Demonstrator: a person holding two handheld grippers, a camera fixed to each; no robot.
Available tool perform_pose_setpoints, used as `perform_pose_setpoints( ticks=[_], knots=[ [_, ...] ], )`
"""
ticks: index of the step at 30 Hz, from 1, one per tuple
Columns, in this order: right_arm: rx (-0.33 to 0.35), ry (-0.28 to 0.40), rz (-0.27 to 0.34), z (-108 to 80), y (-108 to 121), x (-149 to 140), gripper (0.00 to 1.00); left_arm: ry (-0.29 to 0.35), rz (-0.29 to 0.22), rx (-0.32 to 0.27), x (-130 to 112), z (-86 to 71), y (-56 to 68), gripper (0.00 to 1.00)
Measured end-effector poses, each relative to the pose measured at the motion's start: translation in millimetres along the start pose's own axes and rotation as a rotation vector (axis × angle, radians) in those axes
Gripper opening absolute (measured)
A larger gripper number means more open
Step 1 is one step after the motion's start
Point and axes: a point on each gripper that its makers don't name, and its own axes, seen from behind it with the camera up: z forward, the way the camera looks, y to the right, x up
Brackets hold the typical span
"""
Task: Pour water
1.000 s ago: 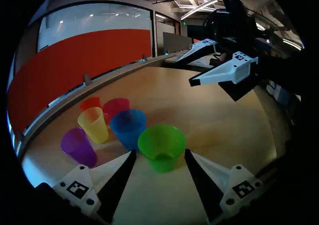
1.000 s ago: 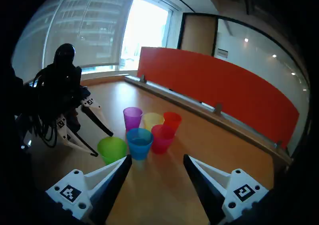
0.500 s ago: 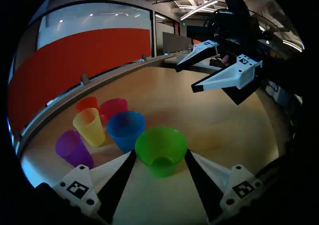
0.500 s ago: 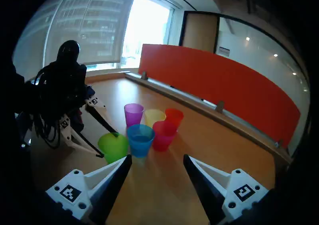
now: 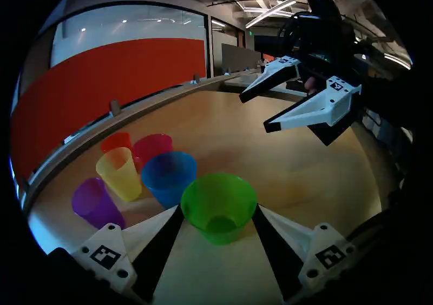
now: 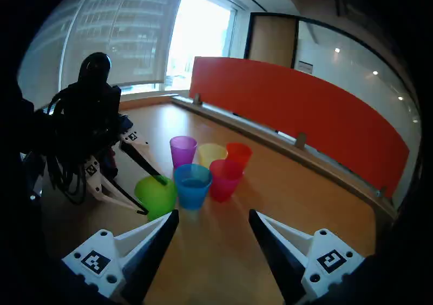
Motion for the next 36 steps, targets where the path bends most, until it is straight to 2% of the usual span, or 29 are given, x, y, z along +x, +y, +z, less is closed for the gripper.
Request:
perform_pose_setpoints(
  ticks=[14, 23, 29, 36],
  knots=[
    [0.001, -0.004, -0.003, 1.2, -2, -2, 1.00, 0.014, 0.000, 0.007, 4, 3.0, 0.7, 0.90],
    [-0.003, -0.001, 0.000, 0.7, -1, -2, 1.00, -0.013, 0.038, 0.011, 2, 4.2, 0.1, 0.86],
    [-0.005, 0.000, 0.003, 2.3, 0, -3, 1.00, 0.015, 0.075, 0.015, 12, -5.0, 2.0, 0.86],
    [0.007, 0.003, 0.006, 9.6, -5, 0, 1.00, 0.040, 0.038, 0.036, 21, -22.6, -3.1, 0.86]
  ],
)
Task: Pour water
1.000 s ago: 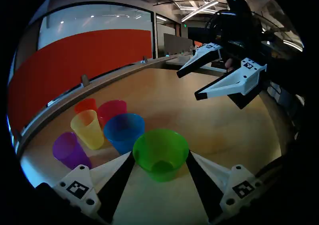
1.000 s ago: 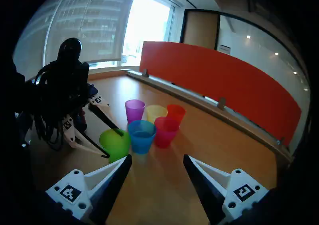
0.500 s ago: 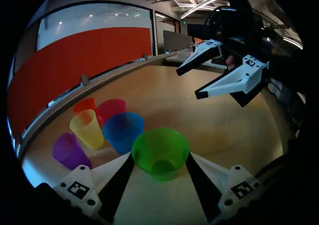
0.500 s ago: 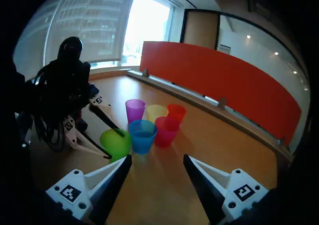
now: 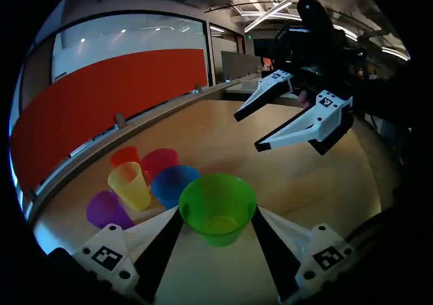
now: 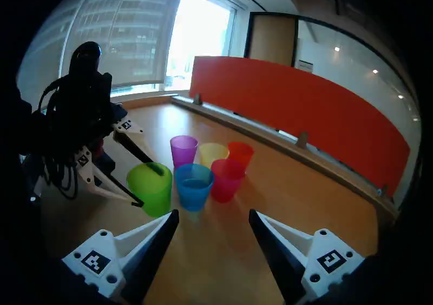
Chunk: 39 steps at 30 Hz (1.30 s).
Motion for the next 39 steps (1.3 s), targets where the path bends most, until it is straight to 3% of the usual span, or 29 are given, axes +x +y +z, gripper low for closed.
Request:
perform_pose_setpoints(
  ticks=[11, 30, 39],
  knots=[
    [0.034, 0.002, -0.008, 16.6, -10, 7, 1.00, 0.024, -0.033, 0.055, 3, -30.7, -13.5, 0.86],
    [0.095, -0.001, 0.019, 62.8, -29, 9, 1.00, 0.172, -0.072, 0.186, 41, -103.0, -33.9, 0.86],
    [0.117, -0.047, 0.043, 81.8, -36, -2, 1.00, 0.226, -0.084, 0.234, 55, -128.7, -36.8, 0.86]
  ],
)
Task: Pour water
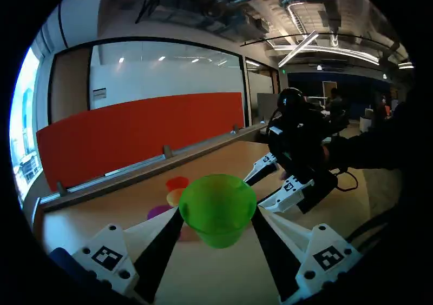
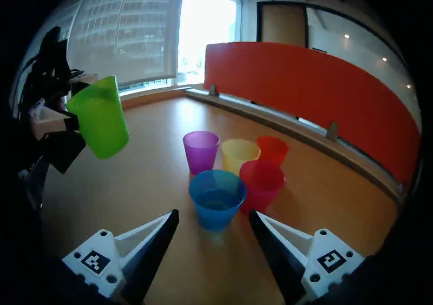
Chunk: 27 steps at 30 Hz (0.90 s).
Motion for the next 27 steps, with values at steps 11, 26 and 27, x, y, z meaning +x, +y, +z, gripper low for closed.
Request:
perform_pose_setpoints(
  ticks=[11, 26, 27],
  knots=[
    [0.007, -0.028, -0.024, 13.4, -2, -4, 1.00, 0.061, -0.036, 0.046, 15, -17.1, -8.2, 0.87],
    [-0.004, -0.058, -0.027, 30.7, 0, -6, 1.00, 0.068, -0.032, 0.064, 14, -30.4, -9.6, 0.87],
    [-0.007, -0.060, -0.026, 32.1, 1, -6, 1.00, 0.068, -0.032, 0.063, 14, -30.7, -9.2, 0.87]
  ],
)
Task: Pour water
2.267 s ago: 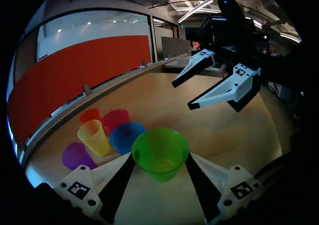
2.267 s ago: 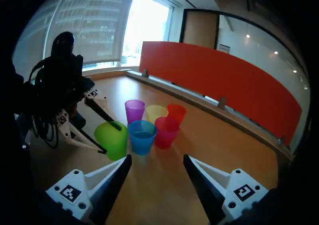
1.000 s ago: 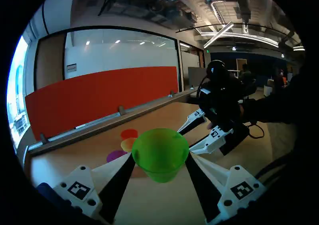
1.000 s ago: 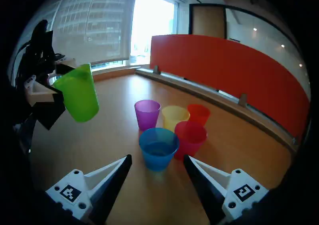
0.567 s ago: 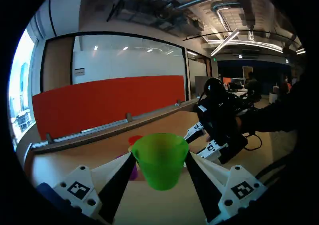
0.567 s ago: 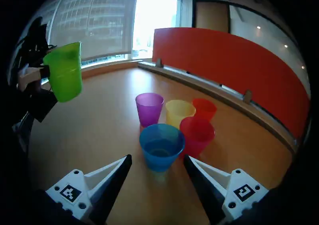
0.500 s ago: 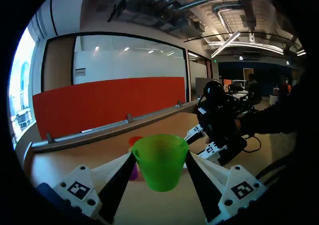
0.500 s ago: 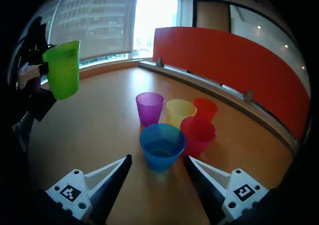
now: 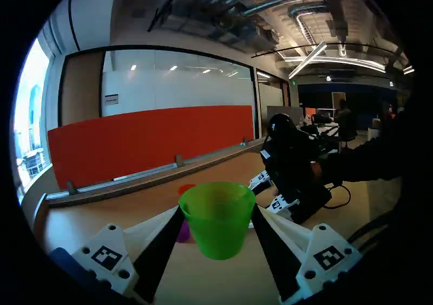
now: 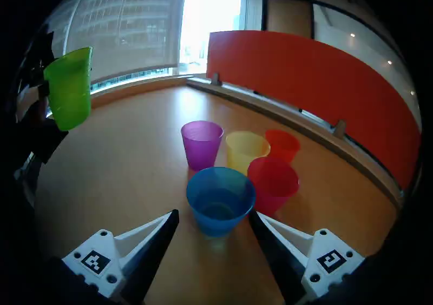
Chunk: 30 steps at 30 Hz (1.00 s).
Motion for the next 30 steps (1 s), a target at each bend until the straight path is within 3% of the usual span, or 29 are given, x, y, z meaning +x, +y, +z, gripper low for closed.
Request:
perform_pose_setpoints(
  ticks=[23, 30],
  knots=[
    [-0.020, 0.002, 0.018, 23.1, 5, 15, 1.00, -0.003, -0.009, 0.005, -6, -4.9, -5.2, 0.87],
    [-0.026, 0.004, 0.016, 23.9, 6, 15, 0.93, -0.003, -0.011, 0.001, -7, -4.5, -5.4, 0.87]
  ],
)
